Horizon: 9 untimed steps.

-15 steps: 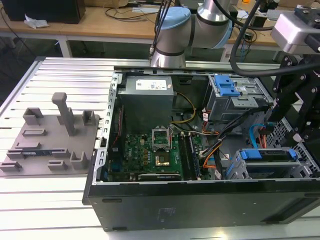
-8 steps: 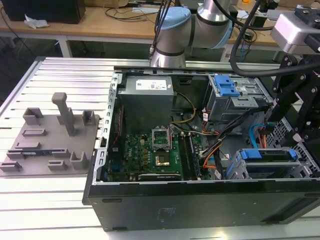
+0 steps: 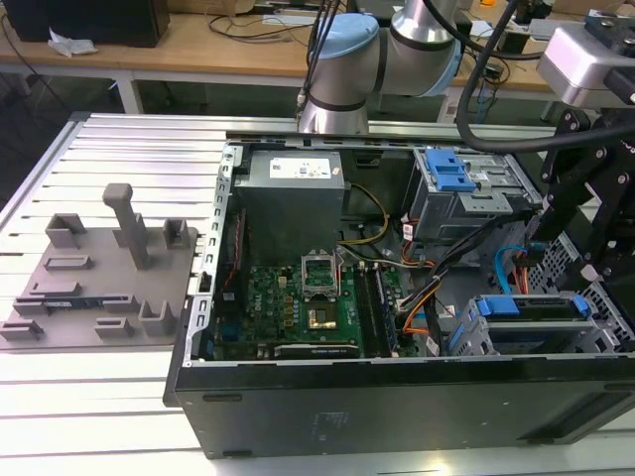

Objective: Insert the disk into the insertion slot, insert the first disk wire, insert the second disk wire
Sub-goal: 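Insert the first disk wire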

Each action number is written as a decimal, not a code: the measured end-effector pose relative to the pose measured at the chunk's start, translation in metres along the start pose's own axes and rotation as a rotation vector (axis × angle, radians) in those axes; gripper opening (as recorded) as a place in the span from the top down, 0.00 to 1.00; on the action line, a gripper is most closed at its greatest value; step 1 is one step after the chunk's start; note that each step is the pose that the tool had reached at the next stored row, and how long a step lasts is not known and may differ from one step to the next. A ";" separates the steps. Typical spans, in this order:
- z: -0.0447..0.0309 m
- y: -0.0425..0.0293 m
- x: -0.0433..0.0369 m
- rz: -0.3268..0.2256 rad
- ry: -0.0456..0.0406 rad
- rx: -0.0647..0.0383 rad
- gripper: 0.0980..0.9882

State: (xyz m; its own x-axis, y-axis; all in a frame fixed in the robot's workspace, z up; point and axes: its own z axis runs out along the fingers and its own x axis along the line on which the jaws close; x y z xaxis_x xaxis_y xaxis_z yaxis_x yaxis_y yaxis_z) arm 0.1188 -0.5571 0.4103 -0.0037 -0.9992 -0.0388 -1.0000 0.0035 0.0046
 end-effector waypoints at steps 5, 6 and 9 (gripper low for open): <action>0.0009 0.0009 -0.0236 0.001 0.1541 0.001 0.48; 0.0011 0.0011 -0.0264 0.001 0.1711 0.001 0.48; 0.0014 0.0018 -0.0355 0.001 0.2228 0.001 0.48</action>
State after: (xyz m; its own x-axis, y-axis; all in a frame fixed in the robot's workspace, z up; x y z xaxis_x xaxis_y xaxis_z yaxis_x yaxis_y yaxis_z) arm 0.1171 -0.5216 0.4103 -0.0038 -0.9831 0.1830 -1.0000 0.0045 0.0037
